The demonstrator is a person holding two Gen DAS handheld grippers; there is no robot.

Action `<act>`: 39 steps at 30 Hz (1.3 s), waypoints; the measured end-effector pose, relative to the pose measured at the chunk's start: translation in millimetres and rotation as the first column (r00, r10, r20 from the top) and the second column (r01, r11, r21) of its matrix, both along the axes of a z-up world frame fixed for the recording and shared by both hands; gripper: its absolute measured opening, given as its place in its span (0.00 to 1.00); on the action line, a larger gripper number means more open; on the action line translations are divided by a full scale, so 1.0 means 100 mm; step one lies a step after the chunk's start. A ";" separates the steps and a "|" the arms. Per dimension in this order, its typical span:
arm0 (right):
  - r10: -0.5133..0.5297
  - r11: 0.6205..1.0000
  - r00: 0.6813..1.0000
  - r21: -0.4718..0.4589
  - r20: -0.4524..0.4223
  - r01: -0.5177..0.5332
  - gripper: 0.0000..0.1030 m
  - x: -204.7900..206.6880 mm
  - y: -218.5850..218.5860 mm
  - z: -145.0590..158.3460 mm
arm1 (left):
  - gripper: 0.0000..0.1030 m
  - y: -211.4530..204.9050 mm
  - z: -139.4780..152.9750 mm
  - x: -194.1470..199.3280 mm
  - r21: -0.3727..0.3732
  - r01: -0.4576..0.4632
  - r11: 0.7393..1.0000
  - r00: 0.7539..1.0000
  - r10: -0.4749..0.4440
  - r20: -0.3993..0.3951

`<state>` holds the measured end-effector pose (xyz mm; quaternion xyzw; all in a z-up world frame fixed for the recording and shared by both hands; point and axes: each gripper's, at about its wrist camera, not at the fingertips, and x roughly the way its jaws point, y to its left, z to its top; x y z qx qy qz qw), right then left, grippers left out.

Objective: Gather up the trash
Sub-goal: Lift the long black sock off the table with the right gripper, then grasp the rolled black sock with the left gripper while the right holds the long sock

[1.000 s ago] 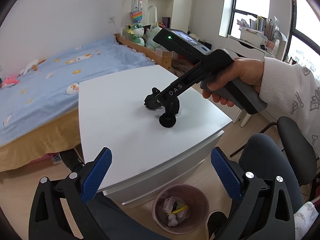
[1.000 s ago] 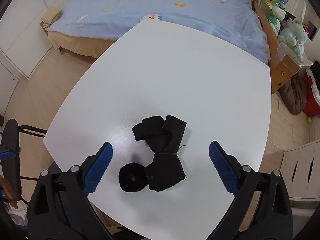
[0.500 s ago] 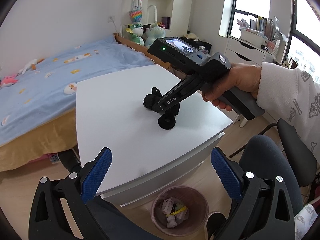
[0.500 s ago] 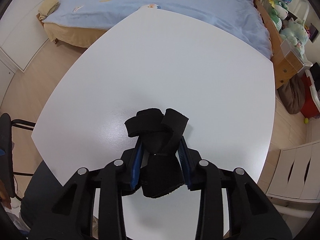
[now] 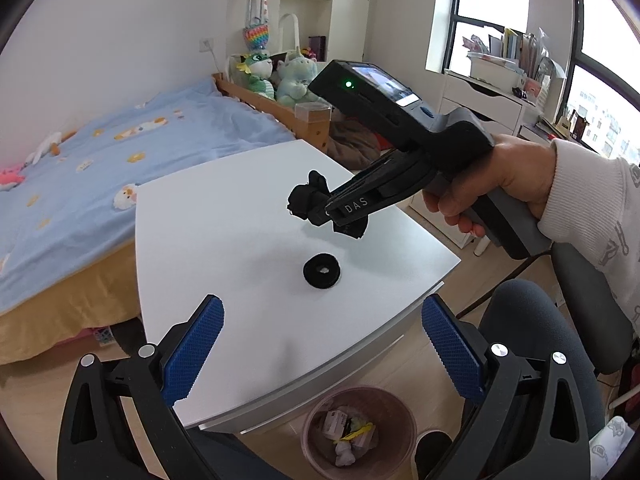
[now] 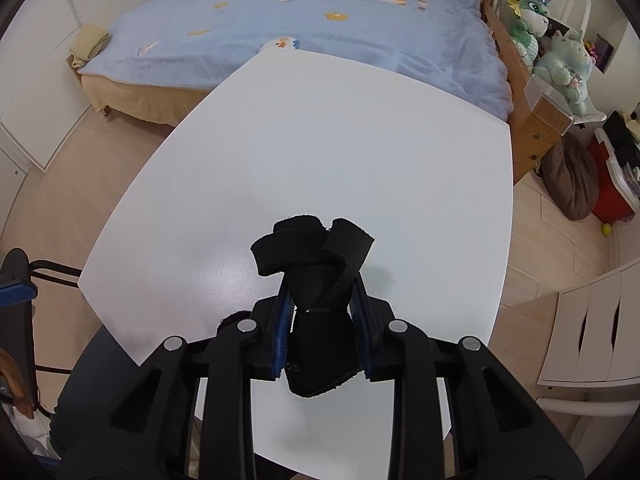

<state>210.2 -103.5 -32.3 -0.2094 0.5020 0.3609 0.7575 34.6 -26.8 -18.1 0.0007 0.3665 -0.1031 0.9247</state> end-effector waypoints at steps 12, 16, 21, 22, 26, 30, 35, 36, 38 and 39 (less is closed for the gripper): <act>-0.033 0.999 0.999 0.026 0.007 0.033 0.26 -0.02 -0.21 0.19 | 0.93 -0.04 -0.07 0.45 0.033 0.039 0.999 0.998 -0.037 -0.057; -0.040 0.999 0.999 0.029 0.002 0.040 0.26 -0.02 -0.27 0.22 | 0.93 -0.07 -0.15 0.61 0.045 0.065 0.997 0.994 -0.061 -0.088; -0.052 0.998 0.999 0.030 0.006 0.052 0.27 -0.02 -0.36 0.26 | 0.93 -0.16 -0.32 0.80 0.078 0.106 0.991 0.980 -0.091 -0.175; -0.054 0.998 0.998 0.030 0.007 0.054 0.26 -0.02 -0.38 0.26 | 0.93 -0.17 -0.36 0.83 0.084 0.108 0.991 0.977 -0.091 -0.192; -0.060 0.998 0.998 0.027 0.001 0.059 0.26 -0.03 -0.42 0.24 | 0.93 -0.20 -0.44 0.92 0.088 0.105 0.991 0.971 -0.083 -0.226; -0.063 0.998 0.998 0.024 -0.006 0.063 0.26 -0.01 -0.44 0.21 | 0.92 -0.22 -0.51 0.99 0.097 0.109 0.989 0.965 -0.082 -0.250; -0.065 0.998 0.998 0.024 -0.010 0.065 0.26 0.00 -0.46 0.19 | 0.77 -0.23 -0.57 1.07 0.100 0.102 0.990 0.960 -0.072 -0.269; -0.066 0.998 0.998 0.025 -0.011 0.066 0.26 0.00 -0.46 0.19 | 0.75 -0.24 -0.58 1.08 0.100 0.100 0.990 0.960 -0.069 -0.270; -0.067 0.997 0.998 0.025 -0.013 0.067 0.26 0.01 -0.47 0.18 | 0.71 -0.23 -0.60 1.09 0.095 0.095 0.991 0.960 -0.066 -0.271; -0.068 0.997 0.998 0.025 -0.013 0.068 0.26 0.00 -0.47 0.17 | 0.66 -0.24 -0.60 1.09 0.096 0.093 0.991 0.961 -0.064 -0.270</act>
